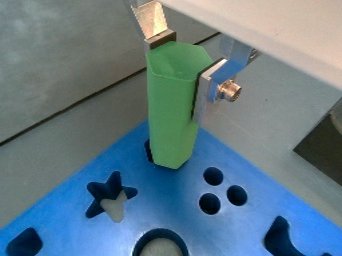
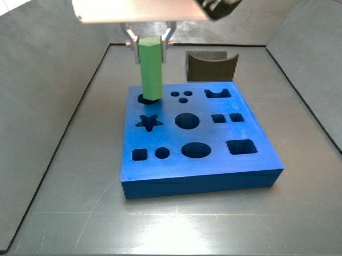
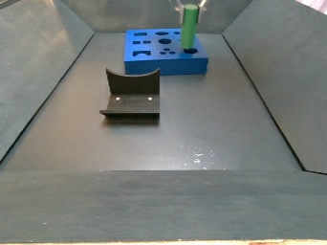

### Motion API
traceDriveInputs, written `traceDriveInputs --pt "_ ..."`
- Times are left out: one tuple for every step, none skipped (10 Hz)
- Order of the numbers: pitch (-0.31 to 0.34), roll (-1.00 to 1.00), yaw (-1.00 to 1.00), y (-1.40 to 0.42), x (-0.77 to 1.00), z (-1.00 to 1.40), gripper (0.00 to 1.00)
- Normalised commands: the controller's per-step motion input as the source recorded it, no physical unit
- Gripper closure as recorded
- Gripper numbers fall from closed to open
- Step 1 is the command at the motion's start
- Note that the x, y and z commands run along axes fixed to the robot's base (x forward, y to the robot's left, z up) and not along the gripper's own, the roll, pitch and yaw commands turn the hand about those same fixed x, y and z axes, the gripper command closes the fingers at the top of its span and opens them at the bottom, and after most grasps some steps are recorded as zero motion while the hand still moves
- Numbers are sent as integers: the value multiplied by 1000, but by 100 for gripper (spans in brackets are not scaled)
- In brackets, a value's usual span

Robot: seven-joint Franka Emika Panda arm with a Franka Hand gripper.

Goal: Pick up the hexagon object. Move to above the board. Insert the hexagon object.
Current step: Insert the hexagon object.

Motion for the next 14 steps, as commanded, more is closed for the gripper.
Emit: traceDriveInputs --pt "0 6 0 0 0 0 100" --pt "37 249 0 80 -149 -160 100" --pt "0 257 0 117 -217 -340 100" --pt "3 0 -9 0 0 0 100" --pt "0 17 0 0 0 -37 100" --pt "0 63 0 -74 0 -206 100" --pt "0 40 -51 -14 0 -129 100" --pt "0 0 -26 0 0 0 100" --pt "0 9 -23 0 0 0 100" --pt "0 69 -71 -11 0 -97 100" --pt "3 120 -203 -109 0 -126 100" --pt "29 146 -194 -100 0 -74 100" --pt "20 77 -149 -20 0 0 100" --pt "0 77 0 0 -6 -51 100"
